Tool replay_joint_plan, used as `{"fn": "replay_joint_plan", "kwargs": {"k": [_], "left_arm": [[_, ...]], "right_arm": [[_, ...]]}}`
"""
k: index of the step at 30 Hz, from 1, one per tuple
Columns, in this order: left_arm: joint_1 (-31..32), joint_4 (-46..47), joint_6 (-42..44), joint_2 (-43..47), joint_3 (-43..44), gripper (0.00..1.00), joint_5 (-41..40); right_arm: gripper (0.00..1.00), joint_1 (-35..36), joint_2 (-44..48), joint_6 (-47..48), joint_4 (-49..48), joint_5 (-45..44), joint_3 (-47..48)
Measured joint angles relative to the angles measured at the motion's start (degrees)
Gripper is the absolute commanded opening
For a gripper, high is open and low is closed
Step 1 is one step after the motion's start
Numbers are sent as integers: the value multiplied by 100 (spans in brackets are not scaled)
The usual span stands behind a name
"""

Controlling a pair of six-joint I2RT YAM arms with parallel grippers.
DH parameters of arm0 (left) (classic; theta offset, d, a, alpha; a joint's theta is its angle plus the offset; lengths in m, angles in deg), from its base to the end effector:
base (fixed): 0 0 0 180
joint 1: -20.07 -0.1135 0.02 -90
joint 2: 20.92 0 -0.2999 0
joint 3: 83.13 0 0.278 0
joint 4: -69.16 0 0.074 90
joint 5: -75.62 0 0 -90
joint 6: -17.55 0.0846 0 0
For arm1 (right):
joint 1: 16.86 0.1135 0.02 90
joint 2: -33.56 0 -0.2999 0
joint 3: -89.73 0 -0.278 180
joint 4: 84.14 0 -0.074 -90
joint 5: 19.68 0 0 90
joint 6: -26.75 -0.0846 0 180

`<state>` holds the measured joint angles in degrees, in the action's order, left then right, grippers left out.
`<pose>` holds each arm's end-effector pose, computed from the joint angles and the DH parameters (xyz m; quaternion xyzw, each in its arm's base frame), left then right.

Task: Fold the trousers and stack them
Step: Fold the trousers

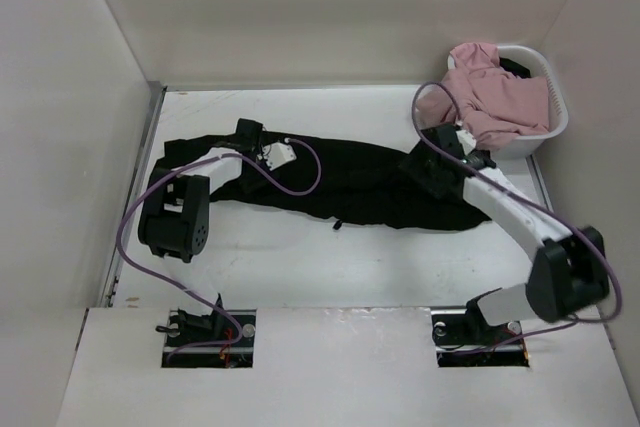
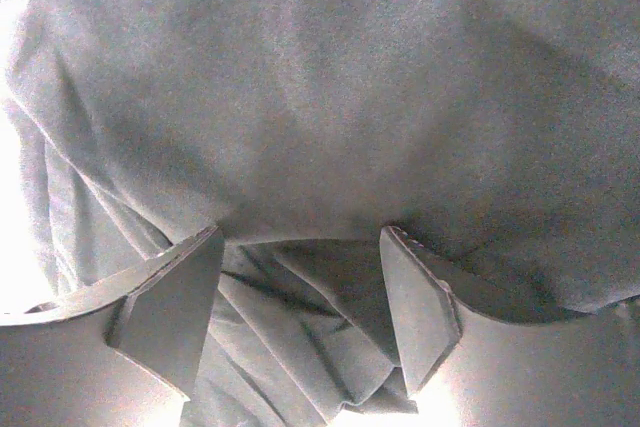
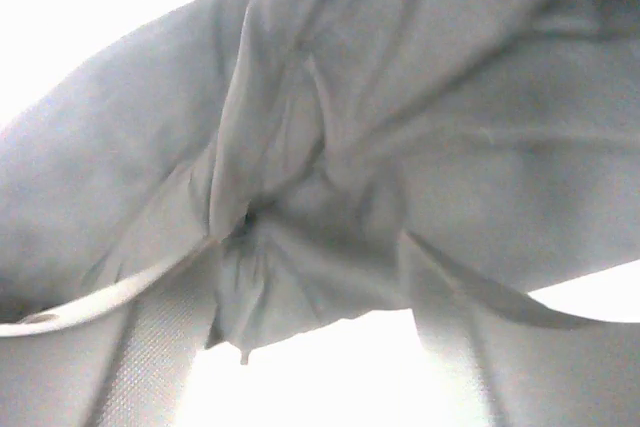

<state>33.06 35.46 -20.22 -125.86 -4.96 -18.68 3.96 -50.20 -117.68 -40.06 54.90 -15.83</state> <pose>0.4142 -0.0890 0.1403 0.5127 0.8191 0.1197 0.2277 0.3393 0.1050 0.2417 0.3123 0.8885 0.0891 0.3242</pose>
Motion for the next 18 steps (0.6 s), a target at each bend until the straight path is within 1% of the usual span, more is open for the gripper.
{"fn": "replay_joint_plan", "kwargs": {"k": [1,2,4,6,8,12,14,18], "left_arm": [[-15,35,0,22,-33,64,4],[-37,55,-13,37,-52,64,7],[-87,76,-55,46,-63,64,9],[-133,85,-120,46,-63,64,0],[-162,87,-184,46,-63,64,-7],[-170,92,-302,48,-63,64,-22],[-173,92,-350,48,-66,64,-31],[-179,146,-446,83,-114,64,-50]], "right_arm": [[89,4,413,-61,50,22,-179],[100,-44,785,-131,118,26,-304],[100,-247,1233,-236,179,48,-385],[100,-525,1233,-282,66,195,-350],[100,-778,817,-313,-61,437,-175],[100,-994,-748,-509,-254,903,516],[100,-999,-1360,-658,-227,1040,855],[100,-1023,-2020,-994,-61,1097,1414]]}}
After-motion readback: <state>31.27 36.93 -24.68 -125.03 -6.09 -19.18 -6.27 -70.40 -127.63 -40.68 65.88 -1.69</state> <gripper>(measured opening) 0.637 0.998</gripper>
